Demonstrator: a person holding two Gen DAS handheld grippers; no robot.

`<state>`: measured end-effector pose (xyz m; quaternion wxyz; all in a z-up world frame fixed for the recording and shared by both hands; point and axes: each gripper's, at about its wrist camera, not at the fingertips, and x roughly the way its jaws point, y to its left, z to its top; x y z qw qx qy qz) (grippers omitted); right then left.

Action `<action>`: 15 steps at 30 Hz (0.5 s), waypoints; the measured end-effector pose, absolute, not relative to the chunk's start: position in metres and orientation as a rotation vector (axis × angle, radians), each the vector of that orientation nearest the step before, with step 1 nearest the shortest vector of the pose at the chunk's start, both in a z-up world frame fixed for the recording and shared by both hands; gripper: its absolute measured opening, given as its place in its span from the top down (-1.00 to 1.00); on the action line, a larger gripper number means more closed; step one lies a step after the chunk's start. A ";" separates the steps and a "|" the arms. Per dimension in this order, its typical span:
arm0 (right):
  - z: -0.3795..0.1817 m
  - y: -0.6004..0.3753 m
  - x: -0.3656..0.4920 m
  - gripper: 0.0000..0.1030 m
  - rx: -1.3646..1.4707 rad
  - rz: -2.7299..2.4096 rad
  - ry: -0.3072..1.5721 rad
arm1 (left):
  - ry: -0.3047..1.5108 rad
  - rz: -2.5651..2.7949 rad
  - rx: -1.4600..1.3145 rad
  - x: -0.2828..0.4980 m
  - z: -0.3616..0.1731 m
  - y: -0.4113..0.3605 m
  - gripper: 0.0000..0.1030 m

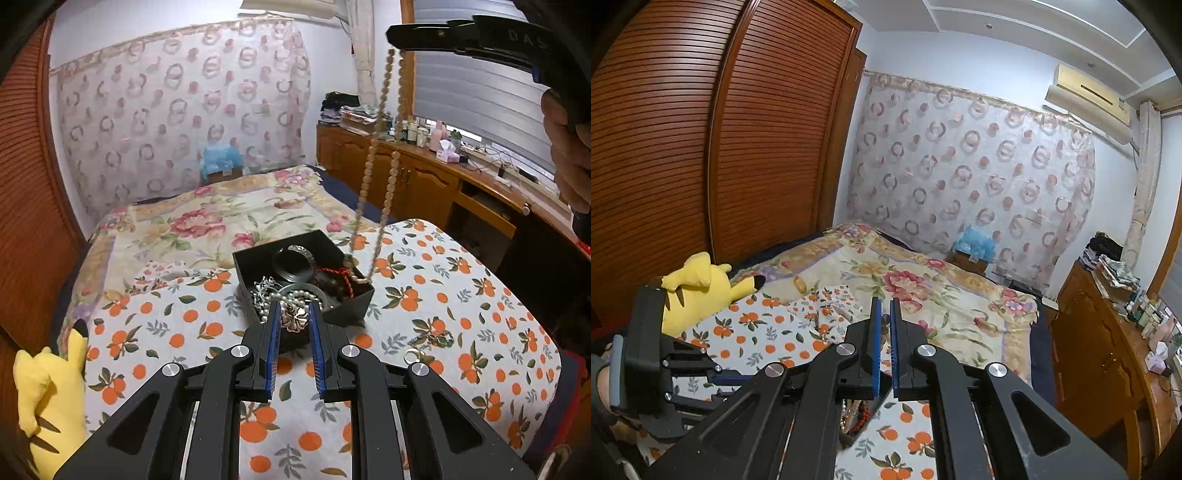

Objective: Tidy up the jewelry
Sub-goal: 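Grasp the flower brooch with the left tool while the right tool lifts the gold chain, then lower the brooch into the box with the left tool while the right tool drops the chain inside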

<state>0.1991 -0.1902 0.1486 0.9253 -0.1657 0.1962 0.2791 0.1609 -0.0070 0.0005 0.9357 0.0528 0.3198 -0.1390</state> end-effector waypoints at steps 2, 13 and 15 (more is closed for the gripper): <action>0.145 -0.185 0.204 0.90 -0.338 0.572 0.410 | 0.653 -0.281 0.107 0.163 0.000 -0.006 0.72; 0.082 -0.169 0.237 0.90 -0.296 0.588 0.553 | 0.655 -0.258 0.104 0.182 0.002 -0.002 0.72; 0.070 -0.167 0.241 0.90 -0.289 0.592 0.578 | 0.657 -0.253 0.103 0.185 0.001 -0.002 0.72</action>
